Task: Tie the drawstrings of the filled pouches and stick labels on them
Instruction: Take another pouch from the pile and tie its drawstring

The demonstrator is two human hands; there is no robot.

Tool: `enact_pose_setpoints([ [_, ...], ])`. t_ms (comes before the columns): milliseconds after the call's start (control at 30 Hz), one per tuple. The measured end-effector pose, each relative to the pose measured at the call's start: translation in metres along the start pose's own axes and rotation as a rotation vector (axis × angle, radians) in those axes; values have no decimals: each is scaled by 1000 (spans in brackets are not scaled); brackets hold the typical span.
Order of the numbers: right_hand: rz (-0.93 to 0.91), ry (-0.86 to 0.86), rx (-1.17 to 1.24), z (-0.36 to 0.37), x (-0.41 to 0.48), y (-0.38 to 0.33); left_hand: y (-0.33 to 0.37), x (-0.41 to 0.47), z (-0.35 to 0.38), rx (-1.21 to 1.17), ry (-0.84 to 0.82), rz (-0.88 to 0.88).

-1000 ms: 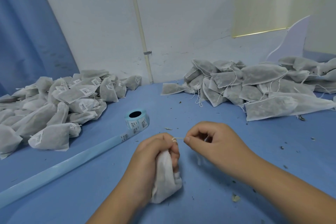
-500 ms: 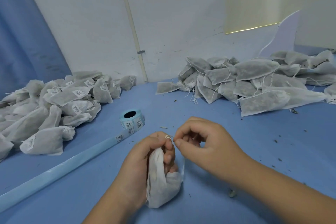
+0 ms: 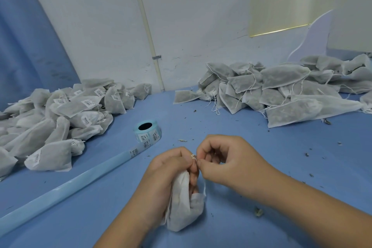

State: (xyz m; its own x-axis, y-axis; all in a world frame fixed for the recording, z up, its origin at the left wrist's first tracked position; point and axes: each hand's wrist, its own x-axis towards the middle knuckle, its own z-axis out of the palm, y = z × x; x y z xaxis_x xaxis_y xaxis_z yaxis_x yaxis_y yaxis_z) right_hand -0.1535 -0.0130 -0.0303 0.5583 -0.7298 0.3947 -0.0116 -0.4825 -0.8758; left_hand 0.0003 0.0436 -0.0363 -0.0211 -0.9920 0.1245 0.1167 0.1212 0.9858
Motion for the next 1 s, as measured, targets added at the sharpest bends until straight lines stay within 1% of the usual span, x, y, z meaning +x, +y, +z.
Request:
enact_pose_setpoints([
  [200, 24, -39, 9, -3, 0, -2, 2, -1, 0, 16, 20, -6],
  [367, 37, -98, -5, -5, -1, -1, 1, -1, 0, 60, 93, 14],
  [667, 22, -122, -6, -7, -1, -2, 1, 0, 2, 162, 225, 83],
  [800, 44, -122, 7, -7, 0, -2, 3, 0, -2, 187, 242, 97],
  [1000, 76, -44, 134, -4, 2, -1, 1, 0, -2, 211, 221, 100],
])
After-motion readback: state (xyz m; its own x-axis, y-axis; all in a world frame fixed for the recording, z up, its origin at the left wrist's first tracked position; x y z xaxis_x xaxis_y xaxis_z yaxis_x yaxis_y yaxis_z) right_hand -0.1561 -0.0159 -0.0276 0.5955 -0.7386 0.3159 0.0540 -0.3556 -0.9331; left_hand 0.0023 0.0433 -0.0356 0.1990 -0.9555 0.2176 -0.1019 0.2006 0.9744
